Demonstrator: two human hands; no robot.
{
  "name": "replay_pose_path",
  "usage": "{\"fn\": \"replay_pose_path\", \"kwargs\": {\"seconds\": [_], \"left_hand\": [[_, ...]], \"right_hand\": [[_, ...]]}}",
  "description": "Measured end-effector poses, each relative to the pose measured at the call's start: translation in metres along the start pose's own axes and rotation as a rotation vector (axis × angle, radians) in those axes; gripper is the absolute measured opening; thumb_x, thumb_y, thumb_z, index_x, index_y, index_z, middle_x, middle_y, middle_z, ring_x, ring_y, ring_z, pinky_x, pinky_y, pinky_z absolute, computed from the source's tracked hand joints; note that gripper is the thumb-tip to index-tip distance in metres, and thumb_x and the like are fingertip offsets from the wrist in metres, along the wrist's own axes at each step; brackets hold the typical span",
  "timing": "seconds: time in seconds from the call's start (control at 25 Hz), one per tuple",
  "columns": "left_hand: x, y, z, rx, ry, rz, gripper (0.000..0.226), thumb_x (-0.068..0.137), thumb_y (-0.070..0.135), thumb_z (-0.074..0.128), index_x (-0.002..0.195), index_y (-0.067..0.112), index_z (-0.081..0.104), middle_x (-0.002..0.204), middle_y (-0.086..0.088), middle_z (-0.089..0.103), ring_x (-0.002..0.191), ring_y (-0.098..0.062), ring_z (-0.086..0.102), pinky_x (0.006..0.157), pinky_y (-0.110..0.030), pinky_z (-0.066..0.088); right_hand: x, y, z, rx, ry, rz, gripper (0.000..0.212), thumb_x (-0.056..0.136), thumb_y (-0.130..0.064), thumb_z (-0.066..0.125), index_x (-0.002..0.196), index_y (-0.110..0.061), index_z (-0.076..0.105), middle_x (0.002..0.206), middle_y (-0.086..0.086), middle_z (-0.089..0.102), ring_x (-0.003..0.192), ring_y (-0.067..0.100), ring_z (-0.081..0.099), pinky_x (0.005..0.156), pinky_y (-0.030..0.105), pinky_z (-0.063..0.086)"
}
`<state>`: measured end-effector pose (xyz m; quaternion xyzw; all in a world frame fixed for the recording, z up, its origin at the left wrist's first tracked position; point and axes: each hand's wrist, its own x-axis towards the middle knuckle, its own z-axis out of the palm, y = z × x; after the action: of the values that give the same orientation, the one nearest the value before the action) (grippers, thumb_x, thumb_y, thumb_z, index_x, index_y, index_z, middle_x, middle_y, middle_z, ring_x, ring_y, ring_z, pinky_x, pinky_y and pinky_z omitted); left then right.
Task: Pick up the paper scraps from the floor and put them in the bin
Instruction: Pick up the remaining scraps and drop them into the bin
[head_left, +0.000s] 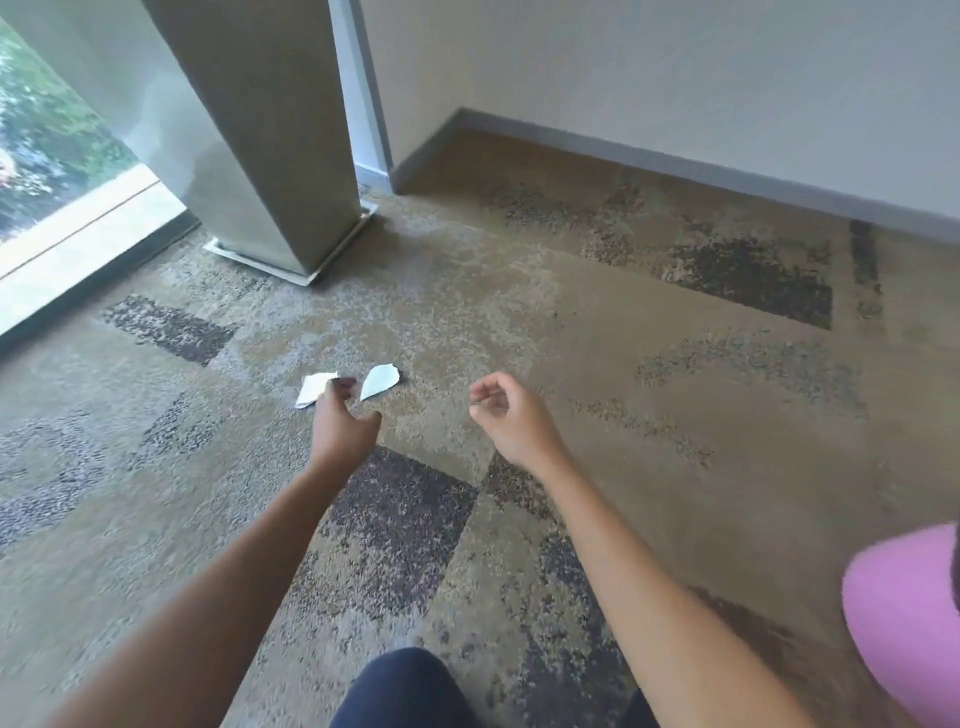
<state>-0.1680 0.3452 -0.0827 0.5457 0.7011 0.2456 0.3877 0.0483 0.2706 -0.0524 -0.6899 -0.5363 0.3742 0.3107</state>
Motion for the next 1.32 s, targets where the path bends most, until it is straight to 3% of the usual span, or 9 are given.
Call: {"fn": "replay_pose_path", "kwargs": {"seconds": [0.2,0.32,0.4,0.56,0.72,0.84,1.0,1.16,1.32], "left_hand": [[0.071,-0.027,-0.022,0.438,0.025,0.092,0.069,0.083,0.008,0.063,0.144,0.020,0.034,0.146,-0.018,0.027,0.129,-0.043,0.038,0.108,-0.053,0.038],[0.091,-0.046,-0.025,0.486,-0.035,0.015,0.093,0.077,-0.003,0.060,0.150,0.040,0.021,0.160,-0.016,0.001,0.143,-0.051,0.011,0.108,-0.063,0.034],[0.100,-0.055,-0.022,0.491,-0.113,-0.011,0.097,0.079,0.001,0.062,0.150,0.050,0.017,0.162,-0.013,-0.010,0.145,-0.051,0.003,0.106,-0.064,0.035],[0.108,-0.071,-0.012,0.631,-0.164,0.055,0.065,0.091,0.027,0.060,0.149,0.038,0.033,0.153,-0.022,0.024,0.137,-0.044,0.030,0.108,-0.058,0.038],[0.102,-0.071,-0.006,0.706,0.007,0.073,0.044,0.098,0.025,0.048,0.140,0.014,0.048,0.143,-0.021,0.041,0.121,-0.037,0.051,0.101,-0.049,0.045],[0.105,-0.070,-0.007,0.762,0.043,0.128,0.037,0.098,0.024,0.051,0.125,0.001,0.059,0.128,-0.022,0.051,0.110,-0.036,0.056,0.095,-0.046,0.047],[0.110,-0.066,-0.007,0.832,-0.041,0.240,0.035,0.094,0.014,0.050,0.124,-0.005,0.051,0.142,-0.024,0.041,0.134,-0.040,0.037,0.110,-0.047,0.035],[0.103,-0.057,-0.009,0.851,-0.089,0.314,0.024,0.095,0.005,0.044,0.118,0.001,0.042,0.110,-0.024,0.059,0.097,-0.036,0.062,0.081,-0.042,0.053],[0.097,-0.055,-0.013,0.948,-0.084,0.315,0.018,0.100,0.015,0.044,0.098,0.002,0.057,0.087,-0.014,0.067,0.068,-0.026,0.064,0.061,-0.035,0.055]], "right_hand": [[0.084,-0.009,0.101,-0.430,-0.095,-0.163,0.063,0.085,-0.043,0.069,0.137,-0.023,0.039,0.139,0.000,0.044,0.125,0.022,0.045,0.108,0.050,0.036],[0.109,-0.016,0.129,-0.391,-0.069,-0.179,0.076,0.080,-0.048,0.072,0.141,-0.024,0.034,0.150,0.003,0.036,0.138,0.028,0.033,0.114,0.055,0.024],[0.121,-0.019,0.141,-0.424,-0.133,-0.192,0.086,0.080,-0.040,0.075,0.148,-0.025,0.025,0.161,0.005,0.016,0.147,0.034,0.018,0.119,0.056,0.014],[0.133,-0.015,0.153,-0.611,-0.240,-0.216,0.089,0.084,0.005,0.056,0.155,-0.032,0.015,0.164,0.002,-0.007,0.149,0.038,0.003,0.118,0.057,0.006],[0.121,-0.011,0.156,-0.757,-0.248,-0.272,0.063,0.090,0.003,0.047,0.147,-0.022,0.038,0.158,0.006,0.025,0.141,0.035,0.026,0.115,0.048,0.027],[0.112,-0.015,0.158,-0.767,-0.111,-0.363,0.041,0.095,0.004,0.041,0.132,-0.008,0.050,0.137,0.010,0.047,0.120,0.029,0.046,0.095,0.036,0.043],[0.119,-0.015,0.160,-0.793,-0.023,-0.422,0.033,0.096,0.003,0.042,0.127,-0.006,0.049,0.128,0.011,0.053,0.114,0.027,0.053,0.094,0.034,0.045],[0.116,-0.011,0.168,-0.878,0.018,-0.457,0.029,0.099,-0.001,0.040,0.125,-0.004,0.053,0.123,0.012,0.058,0.111,0.025,0.058,0.094,0.034,0.047],[0.099,0.007,0.155,-0.698,-0.045,-0.412,0.022,0.096,-0.002,0.048,0.115,-0.009,0.056,0.111,0.009,0.060,0.102,0.024,0.057,0.086,0.034,0.050]]}}
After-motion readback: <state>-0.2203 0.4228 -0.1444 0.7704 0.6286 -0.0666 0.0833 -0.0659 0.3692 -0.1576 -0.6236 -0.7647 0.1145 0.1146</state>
